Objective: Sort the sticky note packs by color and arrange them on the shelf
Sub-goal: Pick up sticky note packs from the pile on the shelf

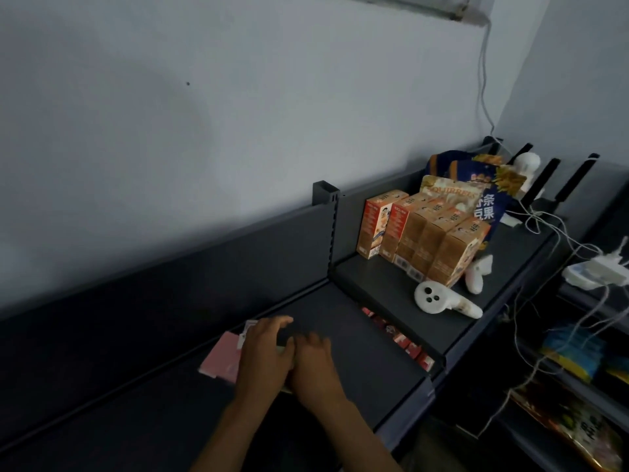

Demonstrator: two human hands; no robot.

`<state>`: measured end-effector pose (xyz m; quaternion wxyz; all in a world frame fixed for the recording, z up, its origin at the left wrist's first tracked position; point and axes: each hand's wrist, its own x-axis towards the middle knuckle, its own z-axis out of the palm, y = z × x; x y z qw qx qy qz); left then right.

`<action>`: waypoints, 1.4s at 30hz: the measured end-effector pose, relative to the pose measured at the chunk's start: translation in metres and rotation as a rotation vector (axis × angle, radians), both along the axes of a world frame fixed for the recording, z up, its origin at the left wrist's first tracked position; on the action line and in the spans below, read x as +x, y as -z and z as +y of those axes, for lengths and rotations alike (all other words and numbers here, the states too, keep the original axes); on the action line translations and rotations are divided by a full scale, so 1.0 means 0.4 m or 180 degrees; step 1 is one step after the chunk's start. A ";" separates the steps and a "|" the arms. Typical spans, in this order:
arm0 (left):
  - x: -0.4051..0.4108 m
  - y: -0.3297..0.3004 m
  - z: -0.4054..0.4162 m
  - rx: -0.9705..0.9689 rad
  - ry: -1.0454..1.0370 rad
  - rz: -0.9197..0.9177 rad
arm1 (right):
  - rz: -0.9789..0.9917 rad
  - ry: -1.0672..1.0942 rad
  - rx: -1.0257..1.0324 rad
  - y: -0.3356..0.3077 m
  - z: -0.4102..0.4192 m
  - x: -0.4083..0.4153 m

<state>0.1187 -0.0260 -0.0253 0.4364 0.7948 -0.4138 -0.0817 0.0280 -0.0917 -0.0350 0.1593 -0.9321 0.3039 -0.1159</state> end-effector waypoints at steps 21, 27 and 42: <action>-0.157 0.002 -0.198 0.0025 -0.0476 -0.0367 | -0.1122 0.0107 0.1981 -0.025 -0.233 -0.176; -0.202 -0.042 -0.206 -0.0012 -0.0445 -0.0399 | -0.1928 0.0173 0.2234 -0.017 -0.266 -0.206; -0.157 -0.058 -0.137 -0.0635 -0.1294 0.0312 | -0.2359 0.0193 0.3799 -0.057 -0.266 -0.124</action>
